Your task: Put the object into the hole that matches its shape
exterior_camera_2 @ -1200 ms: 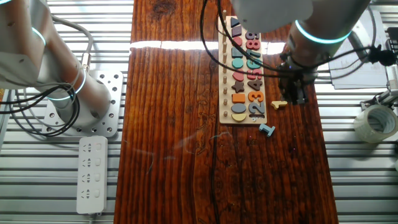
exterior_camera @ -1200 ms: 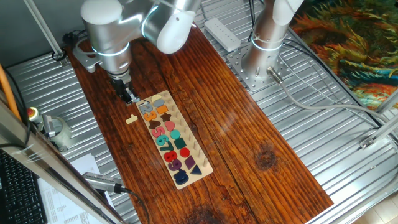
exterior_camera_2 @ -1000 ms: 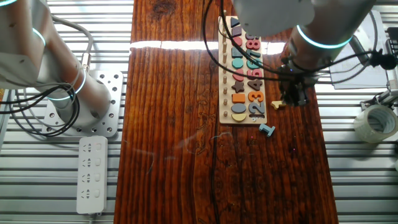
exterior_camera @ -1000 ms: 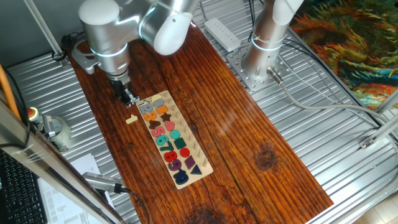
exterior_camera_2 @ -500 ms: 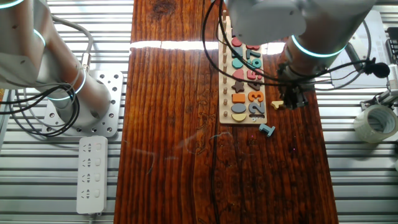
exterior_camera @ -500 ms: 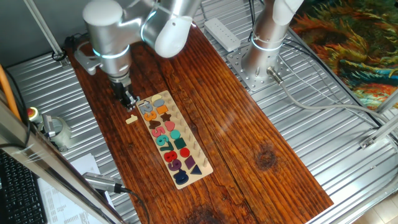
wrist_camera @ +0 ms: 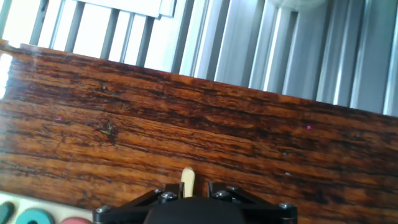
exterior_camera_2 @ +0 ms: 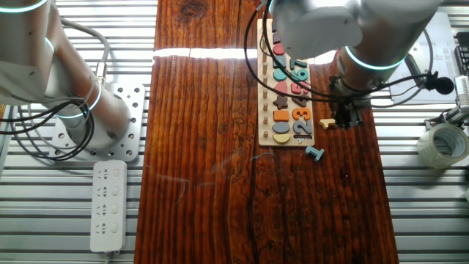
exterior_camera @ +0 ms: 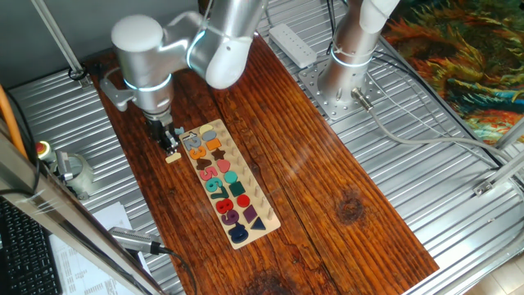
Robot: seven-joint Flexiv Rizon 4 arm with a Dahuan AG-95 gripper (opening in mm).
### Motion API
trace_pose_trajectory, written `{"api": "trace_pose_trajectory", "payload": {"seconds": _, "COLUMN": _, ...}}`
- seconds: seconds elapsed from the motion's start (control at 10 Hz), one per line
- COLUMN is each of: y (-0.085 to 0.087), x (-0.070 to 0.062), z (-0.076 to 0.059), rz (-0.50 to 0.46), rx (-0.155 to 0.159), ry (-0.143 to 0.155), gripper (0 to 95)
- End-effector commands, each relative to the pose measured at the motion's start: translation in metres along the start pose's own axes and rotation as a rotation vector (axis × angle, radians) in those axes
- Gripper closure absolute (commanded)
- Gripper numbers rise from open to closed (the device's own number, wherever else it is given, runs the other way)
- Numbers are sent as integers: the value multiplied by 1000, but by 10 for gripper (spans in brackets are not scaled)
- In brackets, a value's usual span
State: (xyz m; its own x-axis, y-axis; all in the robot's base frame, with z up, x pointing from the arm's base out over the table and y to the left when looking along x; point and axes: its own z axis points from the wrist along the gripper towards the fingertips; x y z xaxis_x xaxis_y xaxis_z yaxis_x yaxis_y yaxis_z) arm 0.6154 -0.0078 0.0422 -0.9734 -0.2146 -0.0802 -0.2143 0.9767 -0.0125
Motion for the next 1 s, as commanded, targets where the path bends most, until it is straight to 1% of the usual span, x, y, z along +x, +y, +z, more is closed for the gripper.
{"api": "trace_pose_trajectory", "payload": {"seconds": 0.1, "y": 5, "x": -1, "z": 2, "rz": 23, "rx": -2, "ry": 2, "gripper": 760}}
{"api": "trace_pose_trajectory", "payload": {"seconds": 0.4, "y": 8, "x": -1, "z": 3, "rz": 36, "rx": -2, "ry": 4, "gripper": 760}}
{"api": "trace_pose_trajectory", "payload": {"seconds": 0.7, "y": 8, "x": 0, "z": 4, "rz": 27, "rx": -2, "ry": 26, "gripper": 760}}
{"api": "trace_pose_trajectory", "payload": {"seconds": 0.9, "y": 8, "x": 0, "z": 4, "rz": 36, "rx": 0, "ry": 18, "gripper": 760}}
{"api": "trace_pose_trajectory", "payload": {"seconds": 1.0, "y": 8, "x": -2, "z": 3, "rz": 40, "rx": 0, "ry": 18, "gripper": 760}}
